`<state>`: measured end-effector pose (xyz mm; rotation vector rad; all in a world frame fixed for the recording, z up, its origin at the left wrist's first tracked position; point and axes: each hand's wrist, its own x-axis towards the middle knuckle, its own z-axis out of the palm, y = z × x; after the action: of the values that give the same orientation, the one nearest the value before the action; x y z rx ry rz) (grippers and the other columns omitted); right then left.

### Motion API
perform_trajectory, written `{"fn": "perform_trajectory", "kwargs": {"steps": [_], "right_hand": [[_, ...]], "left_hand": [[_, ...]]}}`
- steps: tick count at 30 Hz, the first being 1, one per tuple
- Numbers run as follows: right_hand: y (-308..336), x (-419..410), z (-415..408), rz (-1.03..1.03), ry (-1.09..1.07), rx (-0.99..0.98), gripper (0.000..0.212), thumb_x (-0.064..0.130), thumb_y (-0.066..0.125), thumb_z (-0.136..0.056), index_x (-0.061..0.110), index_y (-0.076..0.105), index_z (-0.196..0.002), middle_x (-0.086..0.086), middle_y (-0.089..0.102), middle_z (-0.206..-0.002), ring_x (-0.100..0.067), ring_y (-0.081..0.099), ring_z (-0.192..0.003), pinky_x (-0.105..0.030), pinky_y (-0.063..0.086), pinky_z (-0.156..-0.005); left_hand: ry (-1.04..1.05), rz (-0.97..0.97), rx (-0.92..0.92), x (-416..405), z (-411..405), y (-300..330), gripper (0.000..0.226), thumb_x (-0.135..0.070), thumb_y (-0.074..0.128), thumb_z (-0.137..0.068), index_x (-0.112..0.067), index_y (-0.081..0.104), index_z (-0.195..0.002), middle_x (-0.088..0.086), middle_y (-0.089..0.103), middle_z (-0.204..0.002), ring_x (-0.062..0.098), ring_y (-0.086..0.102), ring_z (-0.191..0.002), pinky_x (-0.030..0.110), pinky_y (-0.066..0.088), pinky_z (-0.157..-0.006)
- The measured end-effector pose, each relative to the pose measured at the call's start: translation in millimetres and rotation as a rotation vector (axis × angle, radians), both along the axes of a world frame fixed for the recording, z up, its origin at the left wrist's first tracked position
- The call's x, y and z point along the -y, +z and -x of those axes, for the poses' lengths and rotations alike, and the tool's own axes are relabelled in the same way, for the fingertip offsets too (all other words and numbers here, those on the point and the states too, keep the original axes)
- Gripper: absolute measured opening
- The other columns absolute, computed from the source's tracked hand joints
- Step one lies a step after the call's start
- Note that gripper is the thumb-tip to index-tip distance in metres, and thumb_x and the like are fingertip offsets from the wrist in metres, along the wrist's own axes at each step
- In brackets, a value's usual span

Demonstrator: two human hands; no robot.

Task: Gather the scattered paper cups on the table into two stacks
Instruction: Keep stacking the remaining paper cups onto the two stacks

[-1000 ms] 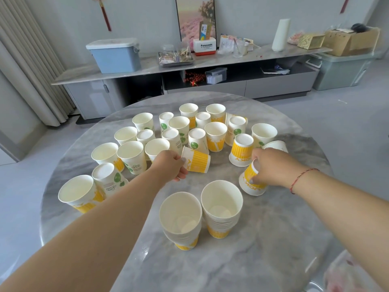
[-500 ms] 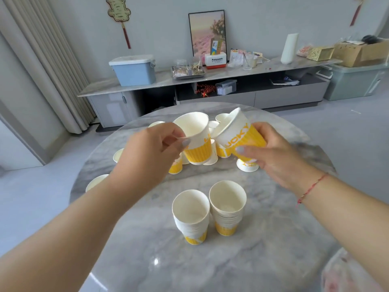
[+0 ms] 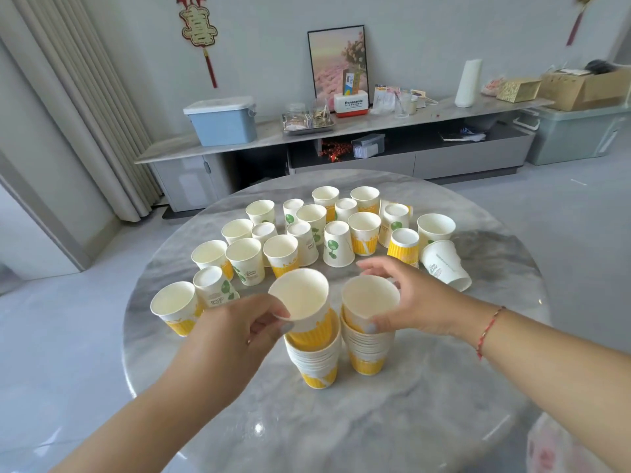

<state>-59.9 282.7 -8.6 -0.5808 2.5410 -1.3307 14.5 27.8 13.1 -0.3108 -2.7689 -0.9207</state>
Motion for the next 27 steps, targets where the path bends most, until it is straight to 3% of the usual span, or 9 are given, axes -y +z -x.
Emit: {"fn": "perform_trajectory", "kwargs": {"steps": [2,4,7,10,14,16,20,24,27], "right_hand": [[0,-6,3,-0.024,0.016,0.014,0.089,0.064,0.080,-0.043,0.052,0.036,-0.119,0.015,0.049,-0.128,0.006,0.040,-0.124,-0.014,0.037,-0.096],[3,-8,5,0.009,0.010,0.029,0.078,0.078,0.068,-0.044,0.055,0.039,-0.113,0.018,0.051,-0.125,0.012,0.041,-0.120,-0.010,0.037,-0.089],[1,-13,17,0.125,-0.123,0.021,0.053,0.061,0.060,-0.074,0.033,0.053,-0.118,0.008,0.057,-0.120,0.001,0.051,-0.110,-0.012,0.039,-0.085],[-10,-25,42,0.038,-0.318,-0.094,0.038,0.040,0.056,-0.088,0.018,0.056,-0.119,-0.001,0.059,-0.121,-0.014,0.054,-0.105,-0.023,0.043,-0.087],[-23,-36,72,-0.195,-0.440,-0.143,0.047,0.033,0.060,-0.087,0.012,0.051,-0.128,-0.008,0.055,-0.131,-0.025,0.052,-0.116,-0.036,0.040,-0.096],[-27,-37,83,-0.376,-0.476,-0.234,0.054,0.034,0.062,-0.084,0.011,0.048,-0.131,-0.012,0.052,-0.134,-0.032,0.044,-0.124,-0.038,0.037,-0.100],[-34,-34,107,-0.700,-0.448,-0.375,0.054,0.038,0.062,-0.082,0.013,0.047,-0.127,-0.011,0.049,-0.134,-0.033,0.039,-0.124,-0.041,0.035,-0.098],[-46,-32,117,-0.893,-0.389,-0.324,0.046,0.039,0.057,-0.085,0.021,0.046,-0.126,-0.004,0.053,-0.131,-0.029,0.041,-0.122,-0.037,0.035,-0.092],[-48,-29,118,-0.880,-0.416,-0.379,0.047,0.034,0.063,-0.082,0.018,0.049,-0.123,-0.009,0.055,-0.125,-0.030,0.045,-0.118,-0.038,0.037,-0.092]], "left_hand": [[-0.031,0.003,0.048,1,-1,-6,0.020,-0.027,0.070,-0.081,-0.043,0.059,-0.082,-0.035,0.061,-0.087,-0.003,0.060,-0.076,0.007,0.044,-0.062],[-0.035,-0.005,0.101,2,-1,-8,0.020,-0.037,0.067,-0.081,-0.051,0.054,-0.088,-0.029,0.062,-0.088,0.003,0.060,-0.075,0.012,0.046,-0.063],[0.031,-0.012,0.128,6,6,-8,0.010,-0.045,0.056,-0.085,-0.054,0.052,-0.087,-0.015,0.065,-0.081,0.010,0.059,-0.071,0.019,0.046,-0.060],[0.194,0.022,0.068,20,22,-16,0.009,-0.033,0.056,-0.090,-0.040,0.059,-0.086,-0.006,0.065,-0.073,0.014,0.060,-0.062,0.027,0.045,-0.058],[0.500,0.104,0.080,59,52,-39,0.030,-0.030,0.058,-0.088,-0.019,0.060,-0.116,0.003,0.056,-0.123,0.026,0.061,-0.094,0.032,0.043,-0.073],[0.597,0.164,0.097,77,64,-46,0.040,-0.033,0.059,-0.086,-0.016,0.056,-0.122,0.009,0.050,-0.131,0.031,0.055,-0.108,0.038,0.043,-0.086],[0.698,0.302,0.118,100,81,-48,0.052,-0.044,0.065,-0.079,-0.018,0.054,-0.123,0.010,0.051,-0.131,0.034,0.036,-0.123,0.042,0.035,-0.099],[0.716,0.435,0.256,108,86,-57,0.033,-0.042,0.060,-0.084,-0.022,0.065,-0.110,0.006,0.064,-0.114,0.029,0.041,-0.120,0.038,0.034,-0.087],[0.681,0.490,0.247,101,84,-50,0.018,-0.034,0.055,-0.089,-0.023,0.069,-0.092,0.002,0.069,-0.097,0.026,0.051,-0.107,0.032,0.028,-0.079]]}}
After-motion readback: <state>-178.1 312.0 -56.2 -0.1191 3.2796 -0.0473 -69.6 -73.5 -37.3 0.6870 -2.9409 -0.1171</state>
